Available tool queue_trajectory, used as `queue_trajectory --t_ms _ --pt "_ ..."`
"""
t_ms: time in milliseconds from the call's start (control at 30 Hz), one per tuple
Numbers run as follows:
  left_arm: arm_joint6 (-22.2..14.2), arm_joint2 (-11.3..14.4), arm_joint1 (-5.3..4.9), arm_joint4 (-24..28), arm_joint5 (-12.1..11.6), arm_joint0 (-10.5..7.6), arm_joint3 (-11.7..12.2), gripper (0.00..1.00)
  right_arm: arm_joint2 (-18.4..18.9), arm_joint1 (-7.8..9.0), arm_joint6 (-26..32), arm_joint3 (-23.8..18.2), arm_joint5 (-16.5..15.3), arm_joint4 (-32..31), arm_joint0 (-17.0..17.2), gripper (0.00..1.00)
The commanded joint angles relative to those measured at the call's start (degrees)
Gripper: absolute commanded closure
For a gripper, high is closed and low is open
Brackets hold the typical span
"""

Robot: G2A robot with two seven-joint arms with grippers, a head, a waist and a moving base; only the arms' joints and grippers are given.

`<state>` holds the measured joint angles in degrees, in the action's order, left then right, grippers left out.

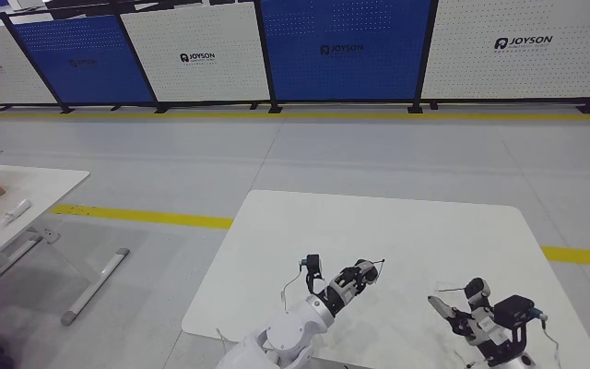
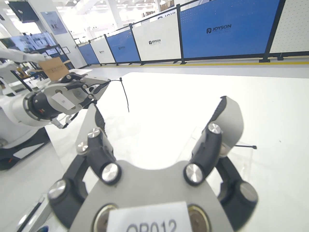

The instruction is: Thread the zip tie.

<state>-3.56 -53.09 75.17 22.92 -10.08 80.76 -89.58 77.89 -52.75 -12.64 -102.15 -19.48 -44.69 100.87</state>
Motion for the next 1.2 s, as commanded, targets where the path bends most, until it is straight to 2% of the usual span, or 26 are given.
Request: queue_trajectory --t_ms 0,200,400,500,1167 --pt "1.16 -0.28 0.06 -0.03 -0.86 0.25 -0.02 1.0 1.79 0.23 -0.63 -0.22 0.0 3.59 1.01 0.0" --pt "3.22 -0.57 0.25 -0.72 -2.77 0.74 0.05 1.0 7.06 1.07 -0.5 -0.4 0.0 12.31 4.45 0.0" --pt "5.11 -1.08 0.21 -3.47 -2.2 1.15 1.31 1.0 9.67 1.31 2.6 1.13 0.0 20.0 5.43 0.0" --pt "3.82 -1.65 0.04 -2.77 -0.85 1.77 1.64 1.0 9.8 1.28 3.53 1.3 0.0 20.75 5.26 0.0" --pt "3.82 -1.65 0.04 -2.77 -0.85 1.77 1.64 1.0 9.8 1.28 3.53 1.3 0.0 20.75 5.26 0.0"
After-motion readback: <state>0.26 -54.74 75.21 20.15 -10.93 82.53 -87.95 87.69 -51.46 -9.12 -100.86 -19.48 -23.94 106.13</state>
